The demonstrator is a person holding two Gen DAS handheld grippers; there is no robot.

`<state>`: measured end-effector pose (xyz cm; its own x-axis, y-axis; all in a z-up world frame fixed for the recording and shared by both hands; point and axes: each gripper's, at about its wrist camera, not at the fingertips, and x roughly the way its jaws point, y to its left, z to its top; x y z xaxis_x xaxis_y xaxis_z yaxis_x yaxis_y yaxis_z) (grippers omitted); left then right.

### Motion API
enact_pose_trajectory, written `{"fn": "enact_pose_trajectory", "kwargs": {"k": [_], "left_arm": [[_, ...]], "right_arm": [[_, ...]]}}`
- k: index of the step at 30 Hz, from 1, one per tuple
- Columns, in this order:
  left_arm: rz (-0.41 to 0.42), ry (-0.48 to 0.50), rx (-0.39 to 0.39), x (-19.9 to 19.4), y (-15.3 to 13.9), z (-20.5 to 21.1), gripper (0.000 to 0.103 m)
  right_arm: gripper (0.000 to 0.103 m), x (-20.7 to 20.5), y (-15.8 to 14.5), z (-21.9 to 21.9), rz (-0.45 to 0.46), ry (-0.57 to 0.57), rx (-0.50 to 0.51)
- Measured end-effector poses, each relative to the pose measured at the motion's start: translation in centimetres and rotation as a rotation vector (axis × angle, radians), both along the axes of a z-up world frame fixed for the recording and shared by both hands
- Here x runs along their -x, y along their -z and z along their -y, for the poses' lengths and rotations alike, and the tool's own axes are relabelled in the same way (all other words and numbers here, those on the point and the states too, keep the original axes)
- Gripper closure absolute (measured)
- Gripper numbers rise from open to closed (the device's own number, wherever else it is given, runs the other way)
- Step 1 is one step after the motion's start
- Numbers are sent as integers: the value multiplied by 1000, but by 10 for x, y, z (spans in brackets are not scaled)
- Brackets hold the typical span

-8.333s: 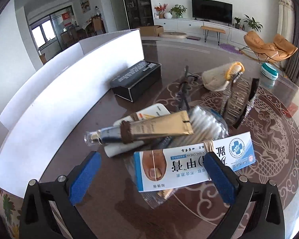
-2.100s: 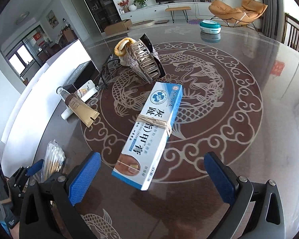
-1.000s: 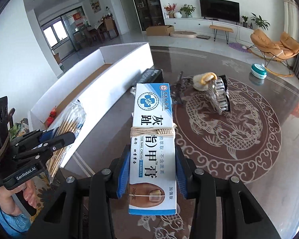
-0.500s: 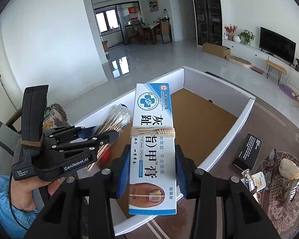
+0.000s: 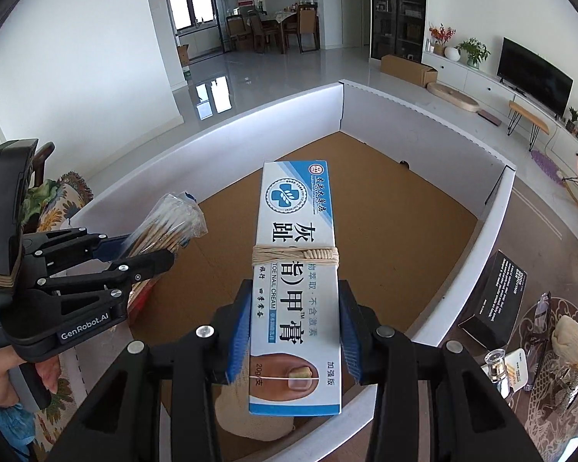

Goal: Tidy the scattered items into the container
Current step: 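Carry the swab bag and ointment box over the container and release both, then move both tools back over the table toward the gold tube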

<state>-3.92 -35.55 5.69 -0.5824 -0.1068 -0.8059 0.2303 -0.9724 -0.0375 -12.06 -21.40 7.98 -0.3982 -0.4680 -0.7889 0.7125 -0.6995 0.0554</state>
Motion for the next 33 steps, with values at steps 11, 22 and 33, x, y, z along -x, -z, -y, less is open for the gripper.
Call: {"fn": "enact_pose_trajectory", "kwargs": {"k": [11,22,33], "left_arm": [[23,-9,60,7,1,-1,72],[-41,-43,162,-9,-16,-10,23],[-227,177,183,-77,-64,-121,18]], "right_arm": [[61,13,7,4,-18,22,-17],[5,11,-22,-33,-14,106,125],[0,-54,15,-227,-206,385,50]]}}
